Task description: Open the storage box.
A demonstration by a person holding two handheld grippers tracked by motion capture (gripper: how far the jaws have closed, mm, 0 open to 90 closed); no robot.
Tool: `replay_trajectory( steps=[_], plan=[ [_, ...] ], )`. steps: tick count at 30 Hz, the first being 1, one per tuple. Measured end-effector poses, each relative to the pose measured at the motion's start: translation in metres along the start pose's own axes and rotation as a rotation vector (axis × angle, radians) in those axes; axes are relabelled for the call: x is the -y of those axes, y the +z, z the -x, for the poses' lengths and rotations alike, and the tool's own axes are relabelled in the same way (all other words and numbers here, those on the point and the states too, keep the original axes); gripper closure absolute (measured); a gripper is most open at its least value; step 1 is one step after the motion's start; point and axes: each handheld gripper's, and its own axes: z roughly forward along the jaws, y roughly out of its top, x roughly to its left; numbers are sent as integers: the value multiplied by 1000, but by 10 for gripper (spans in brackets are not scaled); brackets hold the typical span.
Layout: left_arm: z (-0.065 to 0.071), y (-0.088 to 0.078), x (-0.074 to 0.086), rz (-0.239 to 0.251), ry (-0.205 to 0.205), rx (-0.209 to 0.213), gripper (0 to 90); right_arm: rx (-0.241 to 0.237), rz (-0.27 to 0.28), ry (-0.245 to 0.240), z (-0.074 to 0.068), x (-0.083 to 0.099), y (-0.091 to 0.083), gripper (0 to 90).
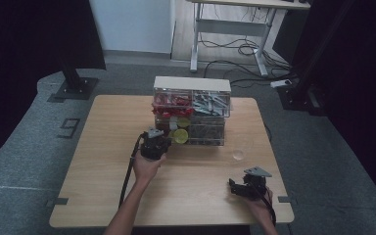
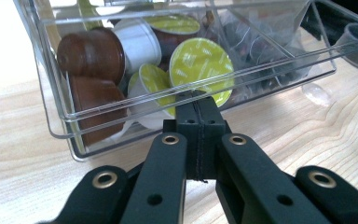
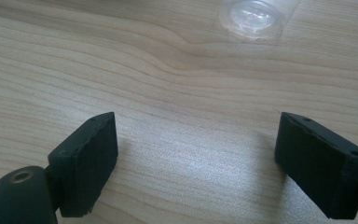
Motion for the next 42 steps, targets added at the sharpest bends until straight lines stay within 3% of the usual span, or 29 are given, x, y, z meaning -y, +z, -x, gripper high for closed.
replay_trajectory(
  steps=[15, 42],
  plan=[
    [2, -10, -18, 25, 7, 1, 900, 0, 0, -2, 0, 0, 0, 137],
    [0, -14, -42, 46, 1, -17, 900, -1, 1, -4, 0, 0, 0, 137]
  ],
)
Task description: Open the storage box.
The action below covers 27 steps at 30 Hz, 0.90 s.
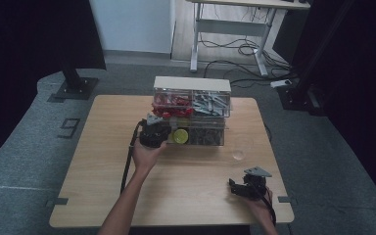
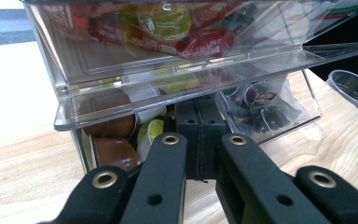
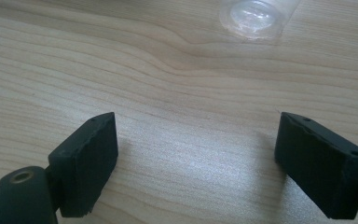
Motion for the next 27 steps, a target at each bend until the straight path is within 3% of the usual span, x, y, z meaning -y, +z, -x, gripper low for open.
replay_trajectory(
  steps=[27],
  plan=[
    [-4, 3, -12, 17, -15, -21, 900, 0, -1, 2, 0, 0, 0, 137]
  ],
)
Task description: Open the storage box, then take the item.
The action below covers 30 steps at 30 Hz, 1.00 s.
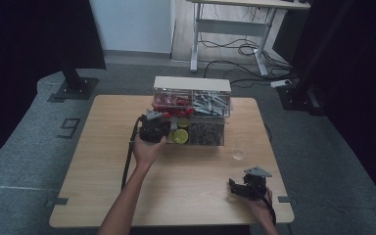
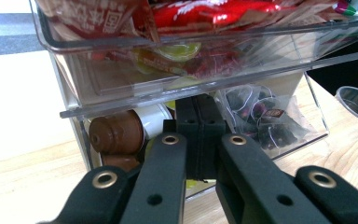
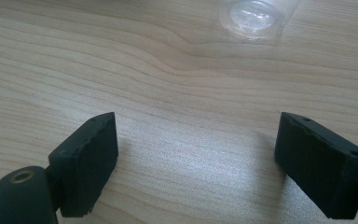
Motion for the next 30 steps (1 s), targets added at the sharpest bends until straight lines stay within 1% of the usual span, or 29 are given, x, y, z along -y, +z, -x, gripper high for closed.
replay_trajectory(
  steps=[8, 15, 17, 18, 20, 22, 23, 24, 26, 27, 30],
  plan=[
    [1, 2, -2, -6, 2, 0, 900, 2, 2, 1, 0, 0, 0, 145],
    [1, 4, -2, -10, 5, 4, 900, 14, 24, 21, 3, 2, -3, 217],
    [0, 5, -2, -9, 7, 7, 900, 28, 46, 19, 3, 2, -5, 233],
    [0, 5, -1, -10, 7, 8, 900, 28, 46, 19, 3, 2, -5, 233],
    [-1, 6, -1, -13, 8, 10, 900, 28, 70, 25, 2, 2, -8, 251],
    [-1, 7, -1, -13, 5, 12, 900, 20, 118, 41, 1, -1, -16, 275],
    [-1, 7, -1, -12, 6, 13, 900, 20, 118, 41, 1, -1, -16, 275],
    [-1, 7, -1, -12, 9, 15, 900, 14, 143, 48, 0, -3, -21, 287],
    [-2, 7, -1, -12, 7, 17, 900, 3, 171, 55, -1, -5, -26, 301],
    [-2, 7, -1, -13, 6, 18, 900, 3, 171, 55, -1, -5, -26, 301],
    [0, 7, -2, -19, 13, 16, 900, -24, 211, 55, -6, -10, -34, 331]
  ],
)
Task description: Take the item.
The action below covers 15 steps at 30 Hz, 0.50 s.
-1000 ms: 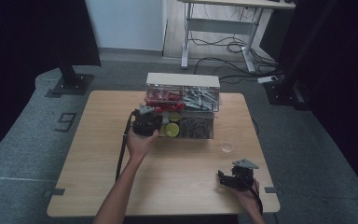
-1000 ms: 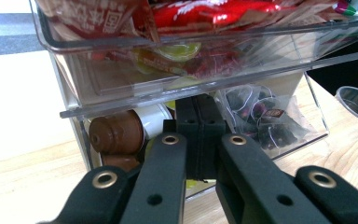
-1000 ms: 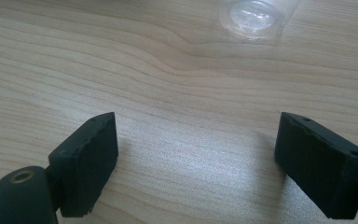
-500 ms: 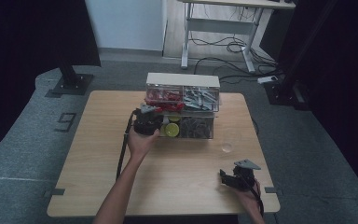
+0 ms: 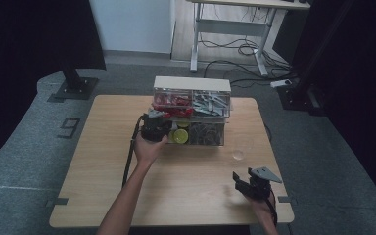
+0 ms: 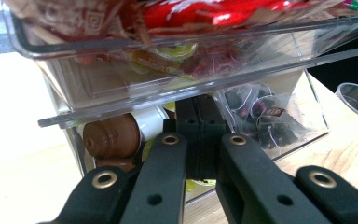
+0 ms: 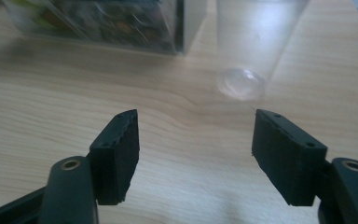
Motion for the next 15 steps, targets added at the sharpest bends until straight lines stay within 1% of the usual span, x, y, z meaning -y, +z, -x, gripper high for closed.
replay_trajectory(
  steps=[2, 3, 4, 6, 7, 8, 12, 13, 14, 15],
  plan=[
    [1, 0, -1, -1, 2, 0, 900, -17, 15, -6, -4, -4, -2, 344],
    [1, 0, -1, -1, 2, 0, 900, -17, 15, -6, -4, -4, -2, 344],
    [1, 1, -2, -8, 5, 1, 900, -32, 29, -10, -8, -10, -3, 362],
    [1, 1, -2, -11, 5, 2, 900, -57, 40, -16, -13, -17, -2, 382],
    [1, 1, -2, -11, 5, 2, 900, -57, 40, -16, -13, -17, -2, 382],
    [1, 1, -3, -13, 7, 3, 900, -66, 45, -32, -17, -23, 0, 399],
    [1, 2, -4, -15, 10, 3, 900, -84, 55, -50, -24, -36, 6, 443],
    [1, 2, -4, -15, 10, 3, 900, -84, 55, -50, -24, -36, 6, 443],
    [1, 2, -4, -16, 10, 4, 900, -95, 59, -58, -26, -42, 9, 466],
    [1, 2, -4, -16, 9, 4, 900, -99, 60, -61, -26, -44, 11, 479]
  ],
)
